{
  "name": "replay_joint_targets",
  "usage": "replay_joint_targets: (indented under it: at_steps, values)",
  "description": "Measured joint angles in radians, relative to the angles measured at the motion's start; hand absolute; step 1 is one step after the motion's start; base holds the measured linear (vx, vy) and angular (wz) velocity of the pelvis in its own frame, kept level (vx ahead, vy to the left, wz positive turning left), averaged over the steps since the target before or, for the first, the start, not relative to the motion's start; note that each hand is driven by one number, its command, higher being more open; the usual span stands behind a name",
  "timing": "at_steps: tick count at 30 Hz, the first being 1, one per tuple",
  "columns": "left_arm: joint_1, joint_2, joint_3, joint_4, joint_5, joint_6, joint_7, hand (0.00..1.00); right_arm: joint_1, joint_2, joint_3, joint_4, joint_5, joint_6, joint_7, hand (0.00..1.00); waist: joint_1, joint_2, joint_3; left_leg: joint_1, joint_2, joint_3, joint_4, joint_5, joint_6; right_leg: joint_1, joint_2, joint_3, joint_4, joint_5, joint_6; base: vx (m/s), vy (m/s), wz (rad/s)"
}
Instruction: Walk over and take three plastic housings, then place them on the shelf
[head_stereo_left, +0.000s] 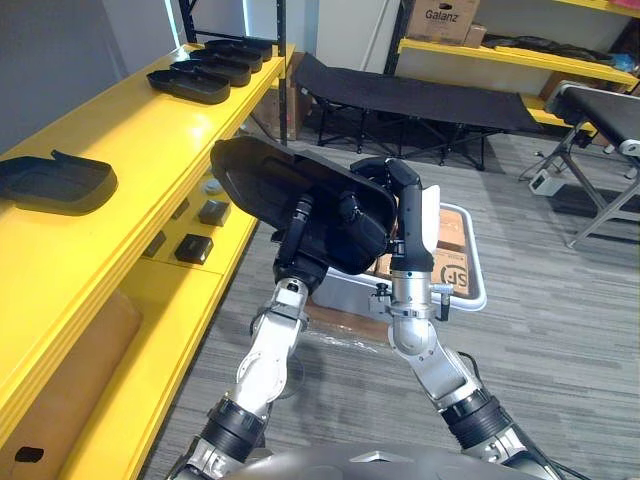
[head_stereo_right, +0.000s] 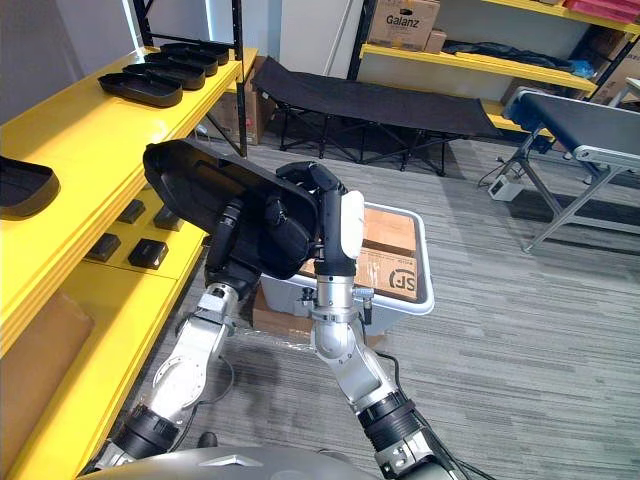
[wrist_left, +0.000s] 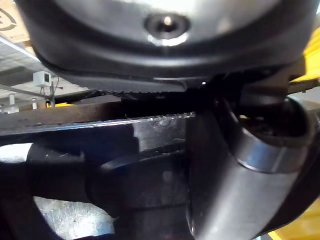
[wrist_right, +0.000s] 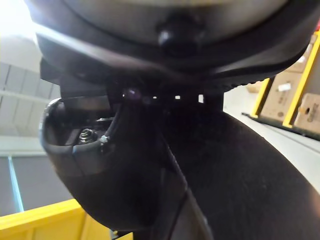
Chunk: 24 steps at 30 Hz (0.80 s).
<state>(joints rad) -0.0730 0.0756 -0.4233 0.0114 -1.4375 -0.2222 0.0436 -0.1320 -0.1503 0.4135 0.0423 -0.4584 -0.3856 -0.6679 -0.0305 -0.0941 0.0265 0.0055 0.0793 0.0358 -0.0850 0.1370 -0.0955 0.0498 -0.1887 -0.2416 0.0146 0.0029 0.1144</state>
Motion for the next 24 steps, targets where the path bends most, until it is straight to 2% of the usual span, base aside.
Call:
replay_joint_targets:
  at_steps: [6,12,14,16,18,20,21,24]
  values:
    - [-0.001,-0.002,0.010,-0.002,0.078,-0.050,0.015,0.00,0.055,-0.005,0.039,0.002,0.002,-0.038,0.006,1.00,0.000,0.000,-0.003,0.000,0.000,-0.001,0.001,-0.001,-0.001,0.001,0.000,-0.003,0.000,-0.002,-0.003,0.00,0.000,0.00]
    - [-0.003,-0.041,0.060,-0.022,0.255,-0.071,0.124,0.00,0.083,-0.006,0.048,0.023,0.015,-0.029,0.020,1.00,0.001,-0.001,-0.003,0.000,0.000,-0.002,0.001,-0.001,-0.001,0.002,0.000,-0.004,0.000,-0.002,-0.003,0.00,0.000,0.00]
    - [-0.004,-0.059,0.081,-0.039,0.368,-0.083,0.175,0.00,0.084,-0.005,0.050,0.023,0.025,-0.014,0.030,1.00,0.001,0.000,-0.003,0.001,0.001,-0.002,0.001,-0.001,-0.002,0.002,0.001,-0.004,0.000,-0.002,-0.003,0.00,0.000,0.00]
    - [-0.004,-0.071,0.095,-0.072,0.607,-0.092,0.277,0.00,0.089,0.003,0.050,0.023,0.049,0.001,0.031,1.00,0.001,0.000,-0.003,0.000,0.001,-0.002,0.001,-0.002,-0.002,0.002,0.001,-0.004,0.000,-0.002,-0.003,0.00,0.000,0.00]
    - [-0.006,-0.076,0.110,-0.094,0.760,-0.097,0.340,0.00,0.093,0.010,0.050,0.023,0.076,0.000,0.033,1.00,0.001,0.000,-0.003,0.000,0.001,-0.002,0.001,-0.002,-0.002,0.002,0.001,-0.004,0.000,-0.002,-0.003,0.00,0.000,0.00]
    - [-0.018,-0.081,0.143,-0.108,0.996,-0.098,0.433,0.00,0.106,0.013,0.047,0.023,0.144,-0.034,0.057,1.00,0.001,0.001,-0.004,0.001,0.001,-0.002,0.001,-0.003,-0.003,0.002,0.001,-0.004,-0.001,-0.002,-0.003,0.00,0.000,0.00]
    - [-0.018,-0.081,0.168,-0.119,1.118,-0.097,0.484,0.00,0.116,0.019,0.044,0.019,0.202,-0.060,0.097,1.00,-0.001,0.002,-0.005,0.001,0.001,-0.002,0.001,-0.003,-0.004,0.002,0.001,-0.002,-0.001,-0.002,-0.003,0.00,0.000,0.00]
    - [-0.018,-0.081,0.228,-0.130,1.317,-0.085,0.577,0.00,0.124,0.020,0.028,0.019,0.330,-0.093,0.208,1.00,-0.002,0.008,-0.008,0.002,0.002,-0.002,0.001,-0.004,-0.005,0.002,0.002,0.000,-0.001,-0.002,-0.003,0.00,0.000,-0.01]
